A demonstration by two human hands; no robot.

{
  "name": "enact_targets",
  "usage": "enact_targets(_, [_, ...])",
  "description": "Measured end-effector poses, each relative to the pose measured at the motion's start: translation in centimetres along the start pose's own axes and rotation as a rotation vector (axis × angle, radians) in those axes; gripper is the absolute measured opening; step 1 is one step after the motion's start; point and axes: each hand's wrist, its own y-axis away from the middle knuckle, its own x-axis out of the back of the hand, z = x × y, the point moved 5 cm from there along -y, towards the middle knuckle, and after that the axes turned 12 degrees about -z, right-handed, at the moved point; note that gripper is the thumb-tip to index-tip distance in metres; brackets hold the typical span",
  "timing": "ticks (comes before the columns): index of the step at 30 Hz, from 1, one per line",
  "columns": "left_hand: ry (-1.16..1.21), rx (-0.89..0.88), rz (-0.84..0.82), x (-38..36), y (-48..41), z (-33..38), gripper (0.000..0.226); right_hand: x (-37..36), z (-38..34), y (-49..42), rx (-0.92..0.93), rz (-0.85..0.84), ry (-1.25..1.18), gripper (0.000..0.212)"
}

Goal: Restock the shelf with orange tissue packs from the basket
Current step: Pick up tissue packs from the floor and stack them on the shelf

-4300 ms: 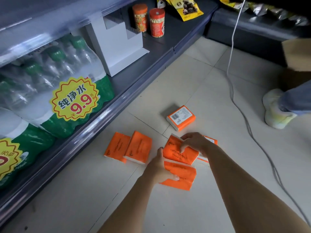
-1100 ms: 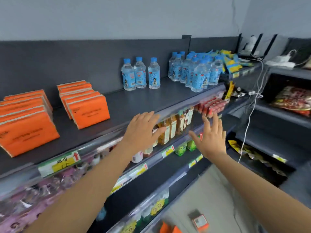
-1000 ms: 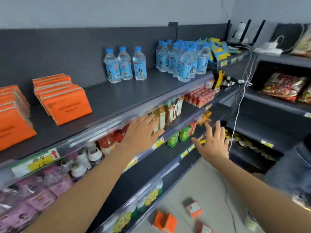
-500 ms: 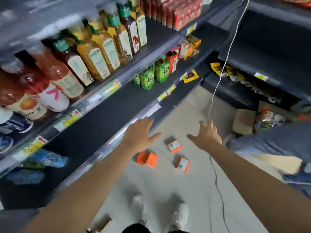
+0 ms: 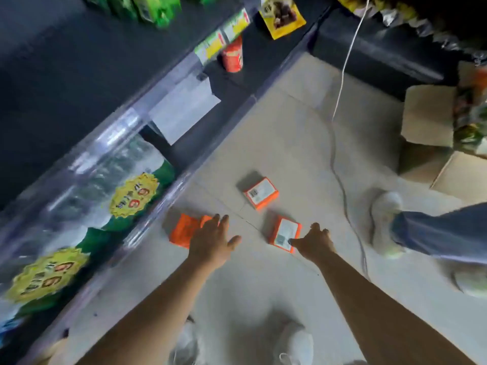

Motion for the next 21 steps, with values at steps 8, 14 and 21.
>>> enact_targets(8, [-0.032, -0.176, 0.166, -9.3, -20.0, 1.9, 0.082, -8.0, 0.7, -20.3, 0.017, 0.161, -0.132, 0.105])
enact_targets(14, [-0.04, -0.185, 0.234, -10.7, -28.2, 3.0, 0.107, -10.9, -1.4, -25.0, 0.064, 0.255, -0.053, 0.103])
enact_targets(21, [0.463, -0.232, 0.336, -10.7, -26.9, 0.8, 0.083, -8.0, -5.7, -24.9, 0.517, 0.15, -0.666, 0.092])
